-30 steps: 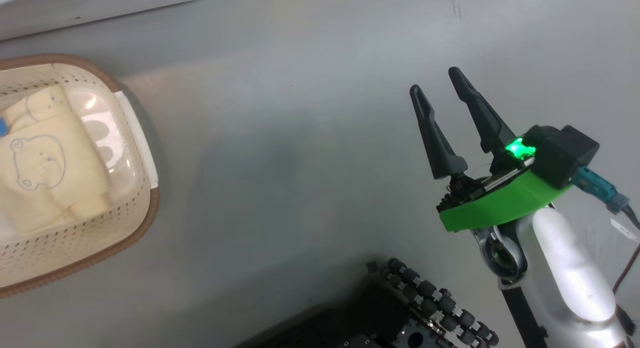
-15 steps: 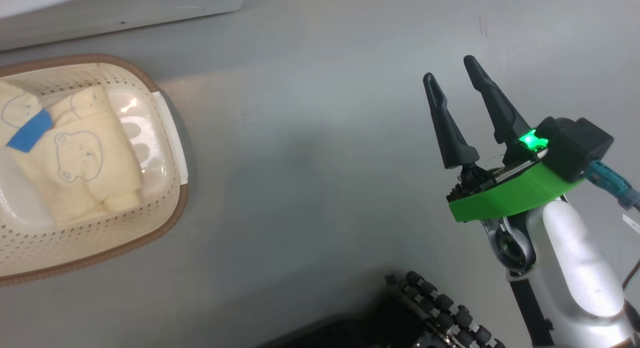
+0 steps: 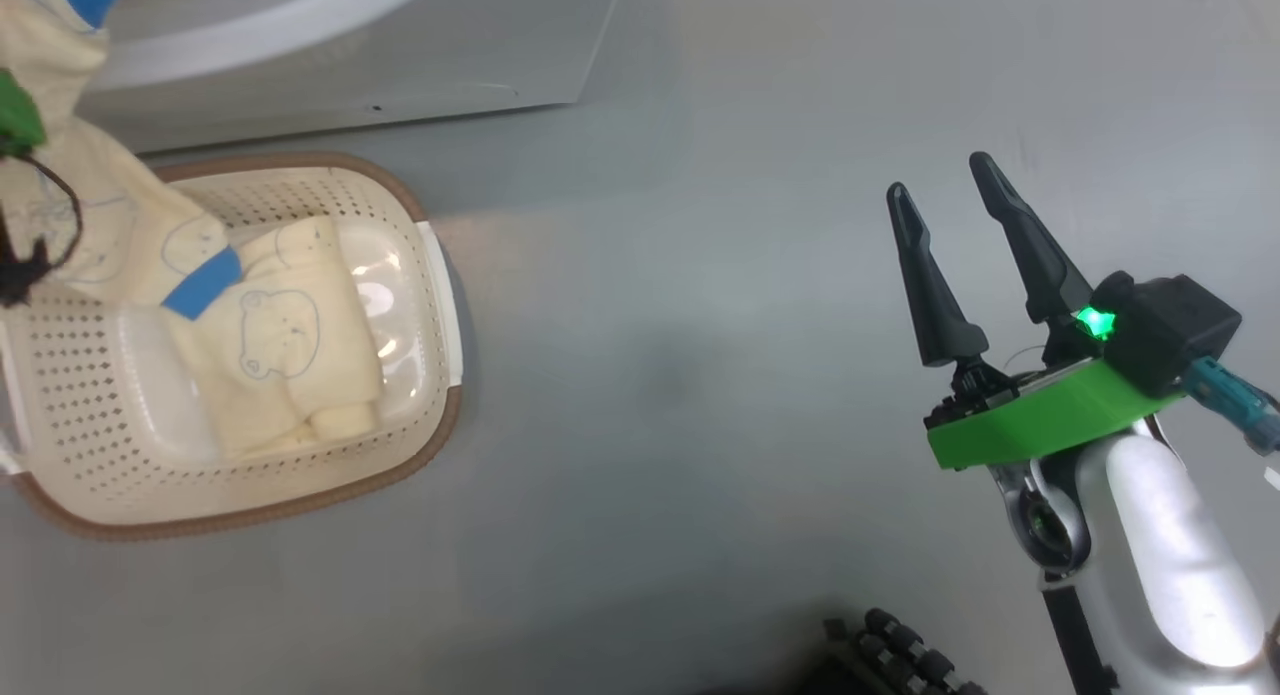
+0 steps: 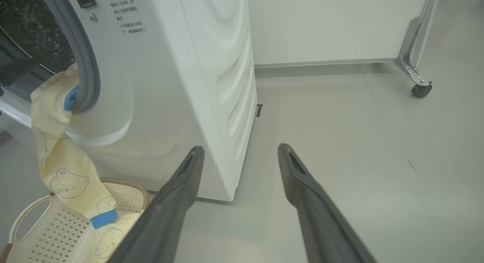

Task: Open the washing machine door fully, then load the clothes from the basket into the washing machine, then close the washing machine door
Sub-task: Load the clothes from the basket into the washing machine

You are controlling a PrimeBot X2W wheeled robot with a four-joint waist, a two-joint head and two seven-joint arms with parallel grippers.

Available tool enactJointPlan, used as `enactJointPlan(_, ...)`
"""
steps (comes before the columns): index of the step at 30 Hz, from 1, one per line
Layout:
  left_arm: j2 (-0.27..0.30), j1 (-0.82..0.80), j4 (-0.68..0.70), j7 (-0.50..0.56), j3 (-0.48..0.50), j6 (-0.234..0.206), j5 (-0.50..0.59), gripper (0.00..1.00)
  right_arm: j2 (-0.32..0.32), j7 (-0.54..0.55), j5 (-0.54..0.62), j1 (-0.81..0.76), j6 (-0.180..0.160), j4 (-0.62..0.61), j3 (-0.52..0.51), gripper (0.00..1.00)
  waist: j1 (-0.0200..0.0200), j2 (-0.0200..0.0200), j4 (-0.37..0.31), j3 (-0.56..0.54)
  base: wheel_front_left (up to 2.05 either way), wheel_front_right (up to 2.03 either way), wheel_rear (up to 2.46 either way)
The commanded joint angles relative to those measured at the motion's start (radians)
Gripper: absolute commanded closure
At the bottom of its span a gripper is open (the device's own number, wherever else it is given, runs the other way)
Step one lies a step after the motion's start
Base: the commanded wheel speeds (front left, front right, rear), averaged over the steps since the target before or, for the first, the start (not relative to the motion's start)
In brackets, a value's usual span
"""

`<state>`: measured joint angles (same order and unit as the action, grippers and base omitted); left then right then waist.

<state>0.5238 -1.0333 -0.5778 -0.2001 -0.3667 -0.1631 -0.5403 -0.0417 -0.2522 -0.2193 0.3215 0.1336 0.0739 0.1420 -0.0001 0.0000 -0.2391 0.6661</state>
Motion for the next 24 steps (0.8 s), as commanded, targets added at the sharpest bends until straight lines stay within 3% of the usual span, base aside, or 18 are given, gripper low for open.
enactJointPlan(1,0.046,0.042,0.072,-0.014,0.029,-0.029,0.009,0.00,-0.008,-0.010,0.017,-0.028,-0.003,-0.028,0.010,0.00,0.0001,0.0000,0.031,-0.039,0.00,0.00,0.00)
enactJointPlan(14,-0.014,0.454,0.405,-0.045,0.028,-0.203,0.002,0.00,-0.008,-0.010,0.098,-0.065,-0.003,-0.003,-0.010,0.00,0.0001,0.0000,0.091,-0.171,0.00,0.00,0.00)
enactJointPlan(24,-0.067,0.639,0.473,-0.048,-0.028,-0.250,0.005,0.00,-0.008,-0.010,0.126,-0.121,-0.003,0.017,-0.037,0.00,0.0001,0.0000,0.126,-0.269,0.00,0.00,0.00)
